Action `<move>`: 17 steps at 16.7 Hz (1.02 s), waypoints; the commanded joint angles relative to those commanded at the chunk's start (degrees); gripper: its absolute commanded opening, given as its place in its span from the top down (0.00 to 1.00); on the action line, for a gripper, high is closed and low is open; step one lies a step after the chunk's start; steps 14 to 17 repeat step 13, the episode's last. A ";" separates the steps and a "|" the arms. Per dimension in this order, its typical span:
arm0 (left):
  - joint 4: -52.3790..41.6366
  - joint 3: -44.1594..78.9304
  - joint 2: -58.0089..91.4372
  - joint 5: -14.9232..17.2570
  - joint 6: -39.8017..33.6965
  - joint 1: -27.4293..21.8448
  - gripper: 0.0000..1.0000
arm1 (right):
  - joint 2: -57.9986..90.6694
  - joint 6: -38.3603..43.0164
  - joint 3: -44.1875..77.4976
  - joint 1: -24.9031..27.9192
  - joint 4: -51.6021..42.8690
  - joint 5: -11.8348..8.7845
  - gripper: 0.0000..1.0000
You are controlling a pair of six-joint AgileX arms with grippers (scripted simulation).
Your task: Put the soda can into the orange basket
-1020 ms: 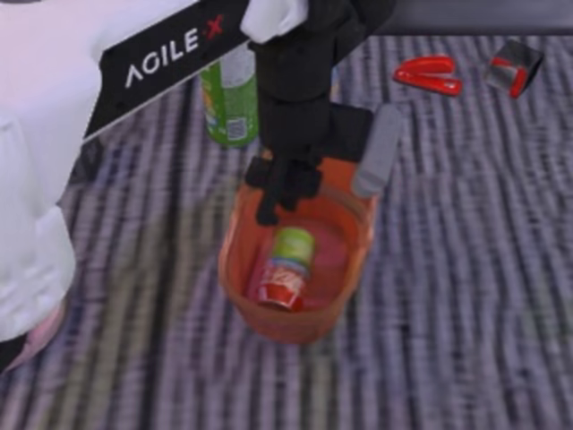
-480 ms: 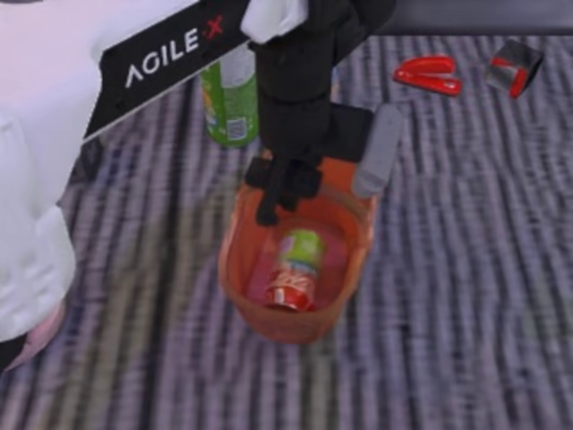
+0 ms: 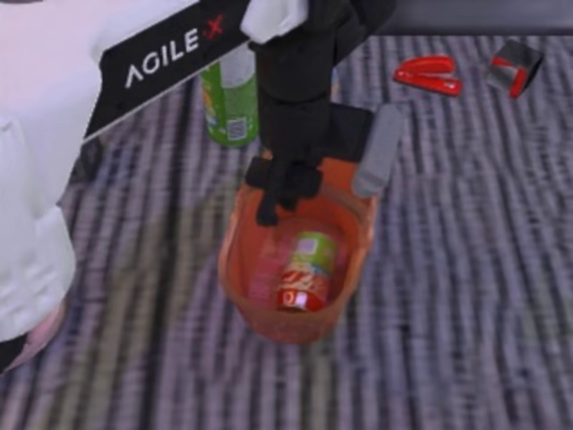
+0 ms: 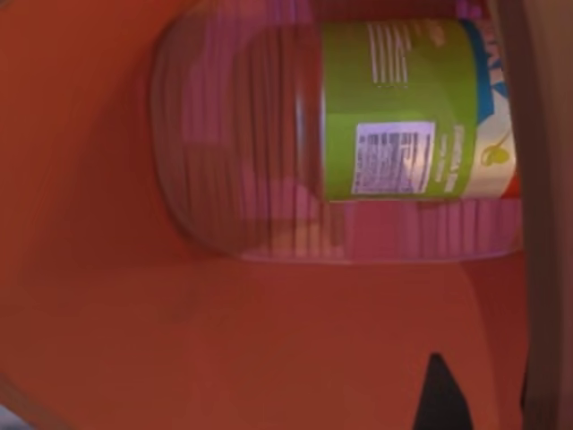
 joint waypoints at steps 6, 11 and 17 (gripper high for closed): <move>-1.02 0.98 0.13 0.03 0.29 0.33 1.00 | 0.00 0.00 0.00 0.00 0.00 0.00 0.00; -9.83 9.60 0.09 0.01 1.85 2.58 1.00 | 0.00 0.00 0.00 0.00 0.00 0.00 0.00; -11.49 11.28 -0.11 -0.02 2.09 3.21 1.00 | 0.00 0.00 0.00 0.00 0.00 0.00 0.00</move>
